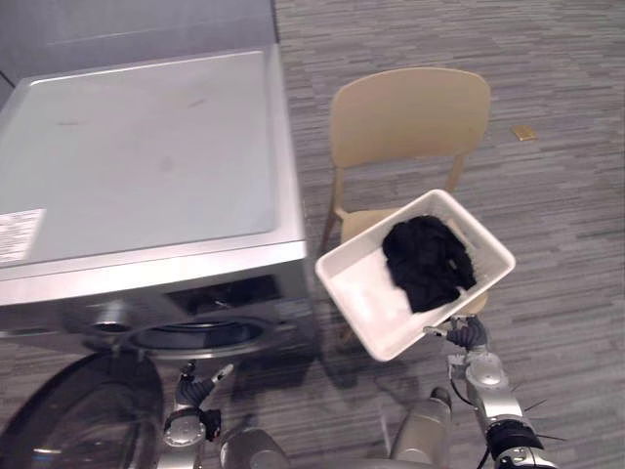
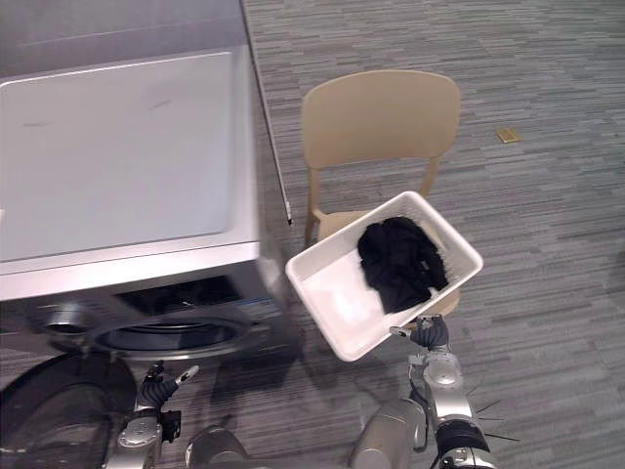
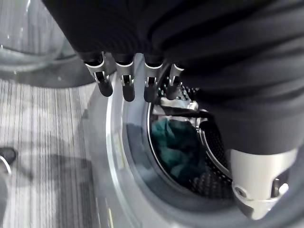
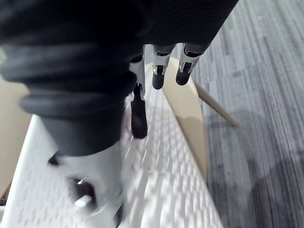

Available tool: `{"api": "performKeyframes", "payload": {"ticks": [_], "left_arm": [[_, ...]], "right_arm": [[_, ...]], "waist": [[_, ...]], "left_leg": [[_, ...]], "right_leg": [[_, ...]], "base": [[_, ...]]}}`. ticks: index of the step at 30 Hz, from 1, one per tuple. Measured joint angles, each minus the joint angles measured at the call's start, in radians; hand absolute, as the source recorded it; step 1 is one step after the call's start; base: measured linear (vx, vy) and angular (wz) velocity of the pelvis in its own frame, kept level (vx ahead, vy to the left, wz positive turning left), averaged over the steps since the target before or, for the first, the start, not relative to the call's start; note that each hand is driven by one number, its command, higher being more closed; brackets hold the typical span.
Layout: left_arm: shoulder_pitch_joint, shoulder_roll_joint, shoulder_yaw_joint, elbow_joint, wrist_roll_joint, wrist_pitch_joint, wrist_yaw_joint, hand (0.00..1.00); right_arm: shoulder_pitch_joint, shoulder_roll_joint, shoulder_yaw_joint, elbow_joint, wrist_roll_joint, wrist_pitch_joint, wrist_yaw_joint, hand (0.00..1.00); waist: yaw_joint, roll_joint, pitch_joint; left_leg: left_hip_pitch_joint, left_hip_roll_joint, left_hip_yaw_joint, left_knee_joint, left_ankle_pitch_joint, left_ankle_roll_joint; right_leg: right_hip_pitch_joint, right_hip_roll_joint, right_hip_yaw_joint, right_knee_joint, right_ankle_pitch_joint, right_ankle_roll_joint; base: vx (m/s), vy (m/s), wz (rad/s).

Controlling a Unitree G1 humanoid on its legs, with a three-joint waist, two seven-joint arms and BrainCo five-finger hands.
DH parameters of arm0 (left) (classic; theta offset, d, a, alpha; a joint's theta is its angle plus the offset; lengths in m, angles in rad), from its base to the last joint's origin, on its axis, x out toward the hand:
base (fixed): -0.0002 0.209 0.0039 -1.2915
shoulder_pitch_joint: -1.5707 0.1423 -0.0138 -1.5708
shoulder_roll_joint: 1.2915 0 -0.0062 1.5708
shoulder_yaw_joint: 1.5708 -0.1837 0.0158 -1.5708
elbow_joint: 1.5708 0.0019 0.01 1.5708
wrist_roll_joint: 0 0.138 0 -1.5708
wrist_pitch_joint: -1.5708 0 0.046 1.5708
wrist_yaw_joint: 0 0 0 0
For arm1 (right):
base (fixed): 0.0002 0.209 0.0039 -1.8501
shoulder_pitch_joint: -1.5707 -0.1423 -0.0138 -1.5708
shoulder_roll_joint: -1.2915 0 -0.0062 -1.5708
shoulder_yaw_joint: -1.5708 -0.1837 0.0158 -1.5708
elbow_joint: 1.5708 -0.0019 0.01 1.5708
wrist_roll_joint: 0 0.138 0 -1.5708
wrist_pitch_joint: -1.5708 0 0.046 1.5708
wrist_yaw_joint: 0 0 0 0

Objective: Pick up the laundry basket with both hands and put the clothes into the washing machine.

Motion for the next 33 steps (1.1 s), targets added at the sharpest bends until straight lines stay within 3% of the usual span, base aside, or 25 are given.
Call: {"api": "performKeyframes", "payload": {"ticks": [1, 2, 4, 5, 7, 9, 10, 13, 19, 25, 29, 33], "left_arm": [[-0.004, -0.019, -0.003, -0.005, -0.003, -0.002, -0.001, 0.0], [-0.024, -0.054, -0.009, -0.009, -0.006, -0.004, 0.0, 0.0], [-0.034, -0.084, -0.056, -0.01, -0.029, -0.005, -0.005, 0.0], [-0.035, -0.085, -0.092, -0.012, -0.046, -0.006, -0.018, 0.0], [-0.033, -0.085, -0.122, -0.016, -0.047, -0.021, -0.045, 0.0], [-0.011, -0.062, -0.126, -0.035, -0.046, -0.026, -0.067, 0.0], [0.001, -0.054, -0.128, -0.035, -0.046, -0.023, -0.074, 0.0], [0.033, -0.047, -0.137, -0.036, -0.044, -0.018, -0.096, 0.0], [0.038, -0.034, -0.139, -0.035, -0.042, -0.004, -0.108, 0.0], [0.043, -0.017, -0.134, -0.036, -0.041, -0.003, -0.102, 0.0], [0.095, -0.016, -0.125, -0.087, -0.041, -0.002, -0.089, 0.0], [0.121, -0.007, -0.125, -0.112, -0.04, -0.005, -0.085, 0.0]], "right_arm": [[0.003, -0.001, 0.002, -0.002, -0.002, -0.001, -0.002, 0.0], [0.01, -0.005, -0.002, 0.004, -0.009, 0.013, -0.005, 0.0], [0.008, -0.023, -0.001, 0.011, -0.018, 0.022, -0.019, 0.0], [0.017, -0.03, -0.004, 0.002, -0.023, 0.028, -0.019, 0.0], [0.055, -0.045, -0.033, -0.008, -0.019, 0.032, -0.018, 0.0], [0.073, -0.023, -0.038, -0.008, -0.019, 0.032, -0.018, 0.0], [0.07, -0.012, -0.041, -0.008, -0.019, 0.031, -0.018, 0.0], [0.08, 0.018, -0.05, -0.013, -0.019, 0.031, -0.02, 0.0], [0.109, 0.06, -0.074, -0.105, 0.031, 0.029, -0.021, 0.0], [0.137, 0.102, -0.114, -0.294, 0.038, 0.029, -0.063, 0.0], [0.167, 0.082, -0.139, -0.493, -0.042, 0.019, -0.087, 0.0], [0.171, -0.014, -0.09, -0.55, -0.132, -0.002, -0.066, 0.0]], "waist": [[-0.014, 0.004, -0.001], [-0.043, -0.01, 0.007], [-0.034, -0.016, 0.009], [-0.041, -0.025, 0.014], [-0.039, -0.032, 0.013], [-0.035, -0.051, 0.006], [-0.034, -0.048, 0.005], [-0.033, -0.038, -0.003], [-0.024, -0.031, -0.055], [-0.013, -0.033, -0.064], [-0.013, -0.05, -0.079], [-0.012, -0.07, -0.093]], "left_leg": [[-0.015, 0.001, -0.024, -0.053, 0.104, 0.036], [-0.045, 0.001, -0.051, -0.137, 0.318, 0.155], [-0.082, -0.025, -0.055, -0.061, 0.262, 0.095], [-0.083, -0.086, -0.042, 0.01, 0.192, 0.083], [-0.081, -0.197, -0.012, 0.101, 0.052, 0.087], [-0.08, -0.277, 0.007, 0.08, -0.028, 0.11], [-0.064, -0.321, 0.009, 0.026, -0.052, 0.102], [0.037, -0.35, 0.018, -0.155, -0.057, 0.112], [0.061, -0.407, 0.003, -0.255, -0.001, 0.139], [0.088, -0.424, 0.009, -0.336, 0.046, 0.139], [0.111, -0.422, 0.023, -0.373, 0.062, 0.136], [0.116, -0.425, 0.032, -0.39, 0.064, 0.136]], "right_leg": [[-0.004, 0.003, -0.029, 0.037, -0.04, 0.003], [-0.003, 0.006, -0.095, 0.084, -0.094, -0.008], [0.011, 0.028, -0.123, 0.095, -0.118, -0.052], [0.047, 0.033, -0.156, 0.07, -0.122, -0.083], [0.143, 0.065, -0.221, -0.031, -0.095, -0.132], [0.203, 0.104, -0.266, -0.124, -0.059, -0.157], [0.23, 0.126, -0.28, -0.171, -0.033, -0.162], [0.296, 0.172, -0.304, -0.281, 0.023, -0.154], [0.366, 0.16, -0.336, -0.439, 0.115, -0.126], [0.378, 0.171, -0.334, -0.499, 0.156, -0.128], [0.386, 0.186, -0.324, -0.528, 0.171, -0.133], [0.389, 0.189, -0.317, -0.555, 0.185, -0.13]], "base": [[0.02, -0.853, 0.93], [0.02, -0.823, 1.08], [0.04, -0.807, 0.61], [0.05, -0.505, 0.28], [0.05, -0.395, 0.45], [0.03, -0.313, 0.29], [0.0, -0.146, 0.06], [0.04, -0.024, 0.05], [-0.02, 0.069, 0.17], [-0.04, 0.01, -0.03], [-0.01, -0.015, -0.1], [0.01, -0.005, -0.08]]}}
